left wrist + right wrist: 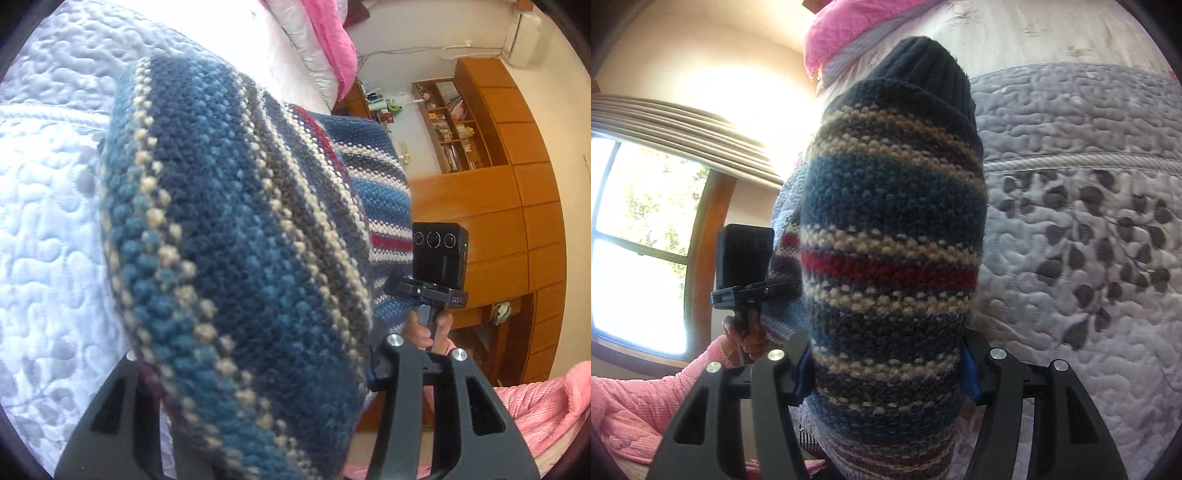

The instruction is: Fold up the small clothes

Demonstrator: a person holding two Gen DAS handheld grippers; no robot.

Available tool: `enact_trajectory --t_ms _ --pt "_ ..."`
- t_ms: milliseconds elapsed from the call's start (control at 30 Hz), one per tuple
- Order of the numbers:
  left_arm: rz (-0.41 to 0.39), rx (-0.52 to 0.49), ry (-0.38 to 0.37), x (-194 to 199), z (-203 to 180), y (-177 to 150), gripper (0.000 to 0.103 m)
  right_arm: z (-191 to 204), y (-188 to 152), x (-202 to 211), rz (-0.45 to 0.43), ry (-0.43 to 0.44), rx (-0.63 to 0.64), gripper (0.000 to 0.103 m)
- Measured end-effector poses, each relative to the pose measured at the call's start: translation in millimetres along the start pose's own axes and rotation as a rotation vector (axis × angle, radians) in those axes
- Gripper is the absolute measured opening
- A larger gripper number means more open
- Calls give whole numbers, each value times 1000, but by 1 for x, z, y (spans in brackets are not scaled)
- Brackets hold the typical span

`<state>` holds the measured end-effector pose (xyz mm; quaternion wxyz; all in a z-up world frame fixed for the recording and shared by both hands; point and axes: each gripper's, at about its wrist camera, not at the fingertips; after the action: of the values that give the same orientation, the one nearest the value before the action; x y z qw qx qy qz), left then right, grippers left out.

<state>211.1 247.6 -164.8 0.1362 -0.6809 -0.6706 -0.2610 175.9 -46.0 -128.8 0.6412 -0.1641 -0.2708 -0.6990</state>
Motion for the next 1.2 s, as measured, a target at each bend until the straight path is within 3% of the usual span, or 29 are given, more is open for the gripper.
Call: enact_trajectory --t_ms 200,367,467,567,700,800,967,1067,1133,1200 --pt "11 -5 63 -56 -23 -1 49 -56 -2 35 -36 -18 -54 61" --pt "11 37 174 -92 -8 -13 50 -120 1 25 -3 -31 -129 62" --pt "-11 59 205 -99 8 -21 53 -147 -4 20 -16 14 -172 64" --pt "-19 63 231 -95 17 -25 58 -147 -7 18 -37 4 -159 69" --pt "-12 108 285 -102 -13 -15 66 -126 -22 16 -68 -20 -172 89" --pt "-34 101 330 -82 -22 -25 66 -120 -48 32 -67 -20 -171 90" --pt "-83 46 390 -50 -35 -60 67 -130 -98 36 -48 -8 -211 89" --pt "-120 59 398 -37 -38 -74 67 -145 -114 38 -95 36 -266 78" --pt "-138 62 402 -28 -43 -81 68 -150 -117 39 -110 81 -290 65" --pt "-156 75 412 -19 -46 -91 69 -141 -118 43 -99 75 -274 65"
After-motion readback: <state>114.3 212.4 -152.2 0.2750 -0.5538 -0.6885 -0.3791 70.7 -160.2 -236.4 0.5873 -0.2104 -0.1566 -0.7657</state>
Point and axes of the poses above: each gripper's, at about its wrist camera, not at the fingertips, and x roughly against the way its jaws point, z to its left, y to its top, and after that the axes turned 8 degrees about y, right-handed
